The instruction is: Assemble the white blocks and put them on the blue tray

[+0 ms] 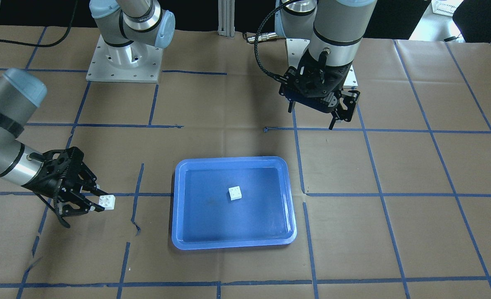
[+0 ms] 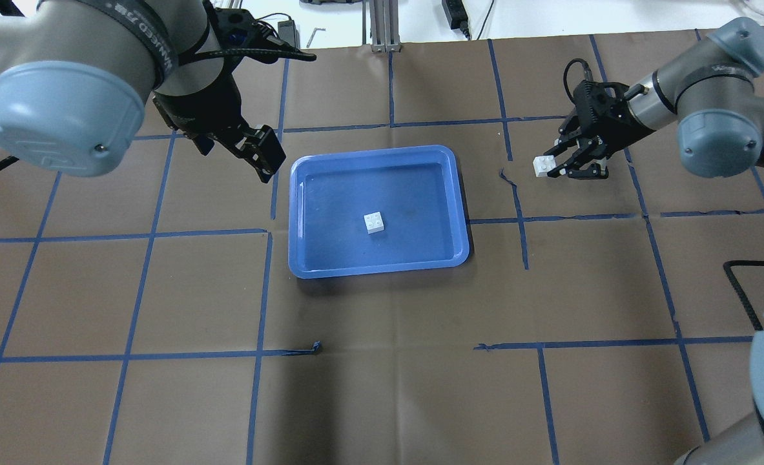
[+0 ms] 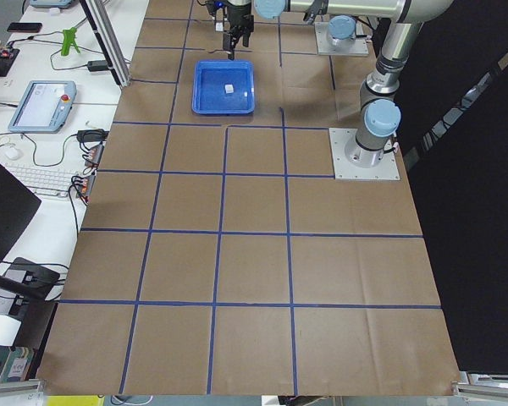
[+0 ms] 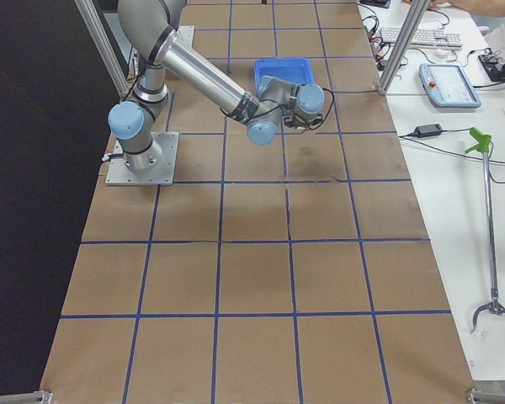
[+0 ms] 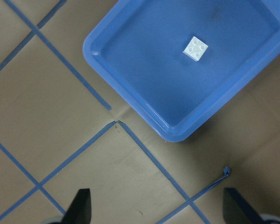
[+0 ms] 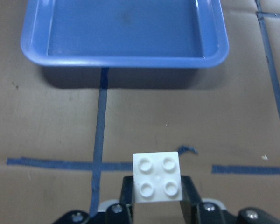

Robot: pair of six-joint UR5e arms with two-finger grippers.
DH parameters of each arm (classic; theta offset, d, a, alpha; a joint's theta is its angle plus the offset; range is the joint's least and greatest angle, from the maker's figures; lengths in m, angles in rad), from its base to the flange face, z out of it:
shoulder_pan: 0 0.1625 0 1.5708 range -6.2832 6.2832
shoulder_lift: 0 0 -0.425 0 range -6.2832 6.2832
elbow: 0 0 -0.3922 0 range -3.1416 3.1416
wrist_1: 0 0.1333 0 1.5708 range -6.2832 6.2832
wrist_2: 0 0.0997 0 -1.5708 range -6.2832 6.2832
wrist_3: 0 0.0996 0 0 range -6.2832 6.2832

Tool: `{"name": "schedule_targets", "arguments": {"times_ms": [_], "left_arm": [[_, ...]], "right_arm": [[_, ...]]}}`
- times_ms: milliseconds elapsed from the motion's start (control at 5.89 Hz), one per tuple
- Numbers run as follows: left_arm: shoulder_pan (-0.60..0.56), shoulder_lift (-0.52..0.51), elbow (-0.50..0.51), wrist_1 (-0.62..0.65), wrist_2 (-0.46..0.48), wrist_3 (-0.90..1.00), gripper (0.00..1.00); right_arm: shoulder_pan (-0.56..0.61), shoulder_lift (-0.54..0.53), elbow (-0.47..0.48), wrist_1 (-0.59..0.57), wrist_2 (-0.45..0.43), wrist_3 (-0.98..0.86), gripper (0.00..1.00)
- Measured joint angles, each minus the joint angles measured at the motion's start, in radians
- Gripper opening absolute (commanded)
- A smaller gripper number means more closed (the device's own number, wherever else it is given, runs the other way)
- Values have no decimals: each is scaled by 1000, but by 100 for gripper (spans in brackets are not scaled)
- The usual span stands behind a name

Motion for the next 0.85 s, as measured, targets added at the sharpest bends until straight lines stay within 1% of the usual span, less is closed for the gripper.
{"name": "schedule_targets", "arguments": {"times_ms": [170, 339, 679, 848], "left_arm": [[1, 16, -5, 0, -3, -161, 99], [2, 29, -12, 0, -20, -250, 99], [4, 40, -19, 0, -49, -291, 99], [4, 43, -19, 0, -51, -293, 99]], "right_arm": [[90, -11, 5, -7, 3, 89, 22], [176, -13, 7, -45, 5, 186, 22], [319, 21, 22, -219, 4, 407, 22], [360, 66, 33, -317, 3, 458, 22]]}}
